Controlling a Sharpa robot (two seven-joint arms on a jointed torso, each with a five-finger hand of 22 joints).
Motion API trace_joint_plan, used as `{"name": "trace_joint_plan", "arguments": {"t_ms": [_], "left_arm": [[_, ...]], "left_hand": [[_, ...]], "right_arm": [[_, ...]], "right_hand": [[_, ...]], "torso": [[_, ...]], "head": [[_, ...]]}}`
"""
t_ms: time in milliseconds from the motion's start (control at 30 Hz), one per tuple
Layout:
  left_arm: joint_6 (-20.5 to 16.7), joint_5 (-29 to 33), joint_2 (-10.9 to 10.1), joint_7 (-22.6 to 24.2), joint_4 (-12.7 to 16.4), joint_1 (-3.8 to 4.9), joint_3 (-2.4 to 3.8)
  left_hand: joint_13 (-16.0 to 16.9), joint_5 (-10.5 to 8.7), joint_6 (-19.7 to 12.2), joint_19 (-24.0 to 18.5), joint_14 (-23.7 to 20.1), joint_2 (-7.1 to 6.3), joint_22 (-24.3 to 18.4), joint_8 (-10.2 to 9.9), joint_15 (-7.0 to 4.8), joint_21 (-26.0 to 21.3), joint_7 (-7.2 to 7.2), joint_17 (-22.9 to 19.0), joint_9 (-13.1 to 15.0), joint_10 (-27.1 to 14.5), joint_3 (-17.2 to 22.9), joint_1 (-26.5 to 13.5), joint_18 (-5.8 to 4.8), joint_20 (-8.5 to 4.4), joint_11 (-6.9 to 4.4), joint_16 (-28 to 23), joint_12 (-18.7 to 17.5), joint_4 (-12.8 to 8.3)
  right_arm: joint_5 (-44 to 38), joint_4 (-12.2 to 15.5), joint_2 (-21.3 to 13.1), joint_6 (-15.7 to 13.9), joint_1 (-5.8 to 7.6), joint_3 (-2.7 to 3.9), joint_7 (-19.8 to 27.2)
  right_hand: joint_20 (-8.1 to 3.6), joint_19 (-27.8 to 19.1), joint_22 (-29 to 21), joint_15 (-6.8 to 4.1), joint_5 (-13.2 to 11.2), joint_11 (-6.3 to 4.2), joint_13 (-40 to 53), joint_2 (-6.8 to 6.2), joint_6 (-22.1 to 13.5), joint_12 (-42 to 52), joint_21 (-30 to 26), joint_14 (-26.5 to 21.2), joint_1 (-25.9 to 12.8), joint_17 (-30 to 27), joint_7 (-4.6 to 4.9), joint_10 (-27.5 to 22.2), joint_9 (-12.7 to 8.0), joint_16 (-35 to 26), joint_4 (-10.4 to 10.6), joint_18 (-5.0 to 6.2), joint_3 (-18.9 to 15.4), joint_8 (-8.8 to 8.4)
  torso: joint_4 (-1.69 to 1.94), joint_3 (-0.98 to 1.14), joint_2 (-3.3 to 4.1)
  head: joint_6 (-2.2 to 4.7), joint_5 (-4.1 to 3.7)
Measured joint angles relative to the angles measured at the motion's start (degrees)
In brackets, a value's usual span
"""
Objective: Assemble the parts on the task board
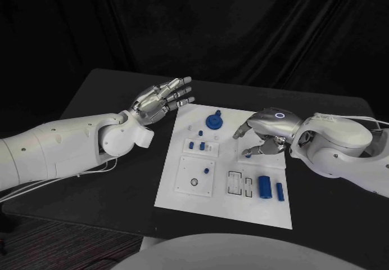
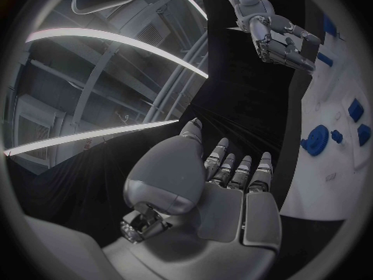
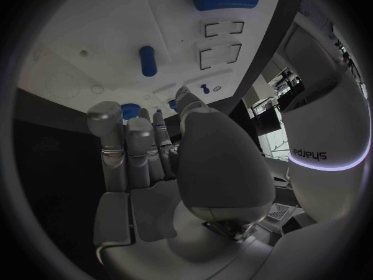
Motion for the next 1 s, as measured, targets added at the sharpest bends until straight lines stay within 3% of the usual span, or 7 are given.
{"name": "trace_joint_plan", "arguments": {"t_ms": [200,367,867,1000], "left_arm": [[0.0,0.0,0.0,0.4,-0.2,-0.14,0.0],[0.1,0.0,0.0,0.6,-0.3,-0.39,0.0],[0.2,0.0,-0.1,0.7,-0.3,-1.24,-0.01],[0.2,0.0,-0.1,0.7,-0.3,-1.32,-0.01]], "left_hand": [[0.0,0.0,0.0,0.0,0.0,-0.05,0.0,0.0,0.0,0.0,0.0,0.0,0.0,0.0,-0.1,0.0,0.0,0.0,0.0,0.0,0.0,-0.1],[0.0,0.0,0.0,0.0,0.0,-0.05,0.0,0.2,0.0,0.0,0.0,0.0,0.0,0.0,-0.1,0.0,0.0,0.0,0.0,0.0,0.0,-0.1],[0.0,0.27,0.0,0.0,0.0,-0.04,0.1,0.2,0.0,0.0,0.0,0.0,0.0,0.0,0.0,0.0,0.0,0.0,0.0,0.0,0.0,-0.3],[0.0,0.27,0.0,0.0,0.0,-0.04,0.1,0.2,0.0,0.0,0.0,0.0,0.0,0.0,0.0,0.0,0.0,0.0,0.0,0.0,0.0,-0.3]], "right_arm": [[2.6,-2.1,-0.5,-0.2,-0.32,-0.01,-0.2],[3.6,-3.3,-0.5,-0.1,-1.13,-0.03,-0.3],[4.9,-3.9,-0.2,0.4,-2.37,0.22,-0.3],[5.0,-3.8,-0.1,0.8,-2.5,0.22,-0.2]], "right_hand": [[0.0,0.0,0.0,0.0,0.0,-0.01,-0.5,0.0,-0.7,0.0,-1.3,0.0,0.0,-1.7,-0.73,0.0,-0.6,-1.6,-0.2,0.0,-0.2,-0.69],[-0.21,0.2,0.0,0.0,0.0,0.0,-0.5,0.0,-0.7,0.0,-1.2,0.0,0.0,-1.1,-0.74,0.0,-0.6,-1.6,-0.2,0.0,-0.2,-0.69],[-0.2,0.2,0.0,0.0,0.0,-0.11,-0.5,0.04,0.4,0.0,-3.6,0.0,0.0,-2.1,0.39,1.4,-0.6,-2.5,-0.2,-0.01,-0.2,-0.69],[-0.41,0.0,0.0,0.0,0.6,-0.38,-0.4,1.57,1.3,0.4,-4.2,0.0,1.6,-2.1,0.45,2.9,-0.6,-2.6,-1.5,0.0,0.6,-0.69]], "torso": [[0.0,0.04,0.04],[0.0,0.05,0.06],[0.06,0.01,0.07],[0.06,-0.01,0.07]], "head": [[0.0,-0.86],[0.0,-1.2],[0.0,-1.15],[0.0,-1.07]]}}
